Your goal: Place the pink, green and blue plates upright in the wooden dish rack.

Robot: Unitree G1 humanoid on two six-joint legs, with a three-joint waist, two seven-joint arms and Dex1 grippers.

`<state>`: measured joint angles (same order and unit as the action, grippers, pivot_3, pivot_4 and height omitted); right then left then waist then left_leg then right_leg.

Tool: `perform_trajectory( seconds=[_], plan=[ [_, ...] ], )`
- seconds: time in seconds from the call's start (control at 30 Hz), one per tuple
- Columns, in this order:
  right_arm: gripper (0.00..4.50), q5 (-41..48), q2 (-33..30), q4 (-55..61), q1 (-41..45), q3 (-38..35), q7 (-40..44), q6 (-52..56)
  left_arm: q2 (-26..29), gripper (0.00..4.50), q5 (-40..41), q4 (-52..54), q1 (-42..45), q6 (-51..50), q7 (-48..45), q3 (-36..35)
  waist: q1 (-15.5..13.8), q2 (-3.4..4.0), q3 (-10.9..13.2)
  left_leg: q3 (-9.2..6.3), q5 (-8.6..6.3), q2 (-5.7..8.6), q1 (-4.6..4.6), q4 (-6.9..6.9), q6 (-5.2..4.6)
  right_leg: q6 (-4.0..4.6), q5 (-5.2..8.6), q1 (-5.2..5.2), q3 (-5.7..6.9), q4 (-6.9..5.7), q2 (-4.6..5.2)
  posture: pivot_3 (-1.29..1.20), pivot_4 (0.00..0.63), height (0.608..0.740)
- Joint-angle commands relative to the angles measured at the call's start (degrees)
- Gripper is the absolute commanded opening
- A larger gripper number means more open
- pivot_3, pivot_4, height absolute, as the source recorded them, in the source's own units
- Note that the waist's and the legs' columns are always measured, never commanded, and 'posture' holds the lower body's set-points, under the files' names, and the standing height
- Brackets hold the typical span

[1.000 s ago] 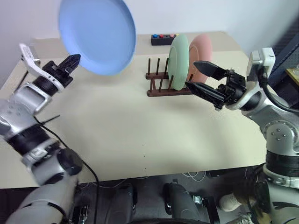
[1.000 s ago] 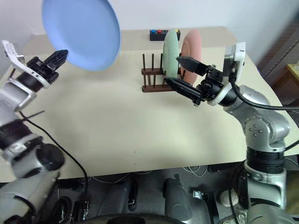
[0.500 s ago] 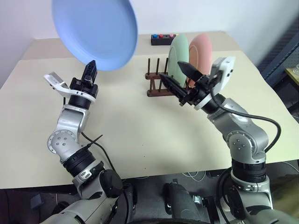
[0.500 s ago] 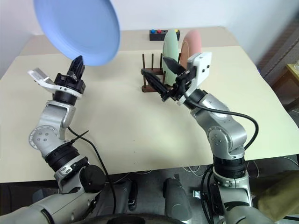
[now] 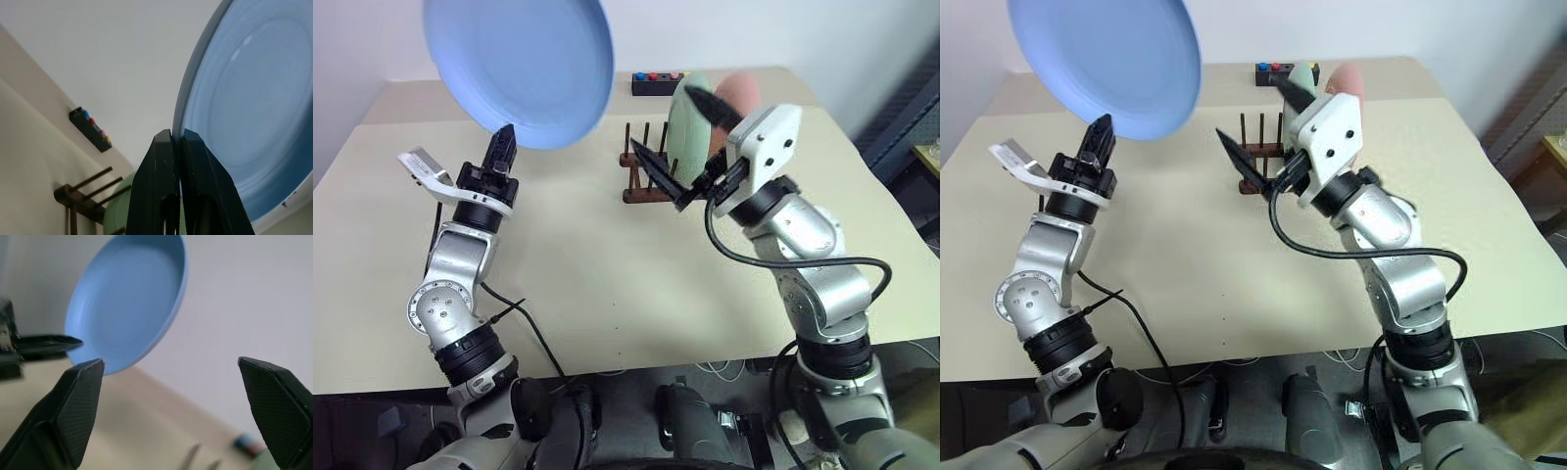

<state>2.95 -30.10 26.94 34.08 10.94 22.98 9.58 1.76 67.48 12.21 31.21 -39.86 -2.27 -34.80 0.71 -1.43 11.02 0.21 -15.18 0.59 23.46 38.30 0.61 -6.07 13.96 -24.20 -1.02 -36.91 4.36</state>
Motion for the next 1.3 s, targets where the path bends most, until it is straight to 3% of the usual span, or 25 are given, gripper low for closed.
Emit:
perform_trajectory(
  seconds=[0.03,0.13,0.27,0.57,0.87,1.0,1.2,1.3],
  plan=[
    [4.50,-23.5,-7.0,-3.6,4.2,6.5,-1.4,-14.5,1.1,0.04,-1.6,0.8,0.5,3.0,-0.5,3.4,0.0,0.00,0.0,0.01,0.01,0.01,-0.01,0.00,0.01,0.00,0.00,0.00,-0.01,-0.01,0.00,0.00,0.150,0.740],
    [4.50,-34.7,-10.2,-7.8,6.8,9.4,-2.5,-19.9,1.7,0.04,-2.0,1.3,0.4,4.3,-0.4,5.0,0.0,-0.02,0.0,0.01,0.03,0.02,-0.01,-0.02,0.06,0.00,0.00,0.00,-0.01,0.02,0.00,0.00,0.150,0.740],
    [4.50,-44.7,-7.9,-10.4,7.6,11.2,-4.5,-20.5,2.3,0.04,-3.5,2.6,-0.4,5.4,-0.3,7.7,-0.1,-0.03,0.0,0.00,0.05,-0.01,-0.01,-0.04,0.09,0.01,0.00,0.01,-0.02,0.05,0.00,0.00,0.150,0.740],
    [4.50,-54.8,0.2,-16.6,10.2,13.9,-4.6,-19.5,2.1,0.04,-3.4,5.4,-2.9,6.5,0.7,12.0,0.0,-0.03,0.0,-0.05,0.08,-0.04,-0.01,-0.05,0.14,0.01,0.00,0.02,0.00,0.05,0.00,0.00,0.150,0.740],
    [4.50,-57.8,4.2,-20.6,10.9,13.7,-3.7,-17.8,2.0,0.04,-4.3,8.0,-5.0,7.7,-0.3,15.4,-0.1,-0.03,0.0,-0.07,0.09,-0.03,-0.01,-0.07,0.15,0.02,-0.01,0.04,0.01,0.07,0.01,0.00,0.150,0.740],
    [3.23,-58.1,4.5,-21.4,11.4,13.0,-3.9,-17.3,2.6,0.00,-4.4,7.7,-4.5,8.2,0.1,15.8,0.0,-0.03,0.0,-0.08,0.09,-0.03,-0.01,-0.08,0.15,0.03,0.00,0.04,0.02,0.07,0.01,0.00,0.150,0.740],
    [0.16,-58.4,5.5,-21.2,11.8,13.1,-4.4,-16.9,2.9,0.00,-4.6,7.6,-3.6,8.5,0.8,16.8,0.0,-0.03,0.0,-0.09,0.09,-0.03,-0.01,-0.08,0.15,0.03,0.00,0.04,0.03,0.07,0.01,0.00,0.150,0.740],
    [0.06,-58.7,5.6,-21.2,11.7,12.8,-4.6,-16.7,3.0,0.00,-4.8,7.5,-3.2,8.7,1.5,17.2,0.0,-0.02,0.0,-0.09,0.09,-0.02,-0.01,-0.08,0.15,0.03,0.00,0.04,0.03,0.08,0.01,0.00,0.150,0.740]
  ],
)
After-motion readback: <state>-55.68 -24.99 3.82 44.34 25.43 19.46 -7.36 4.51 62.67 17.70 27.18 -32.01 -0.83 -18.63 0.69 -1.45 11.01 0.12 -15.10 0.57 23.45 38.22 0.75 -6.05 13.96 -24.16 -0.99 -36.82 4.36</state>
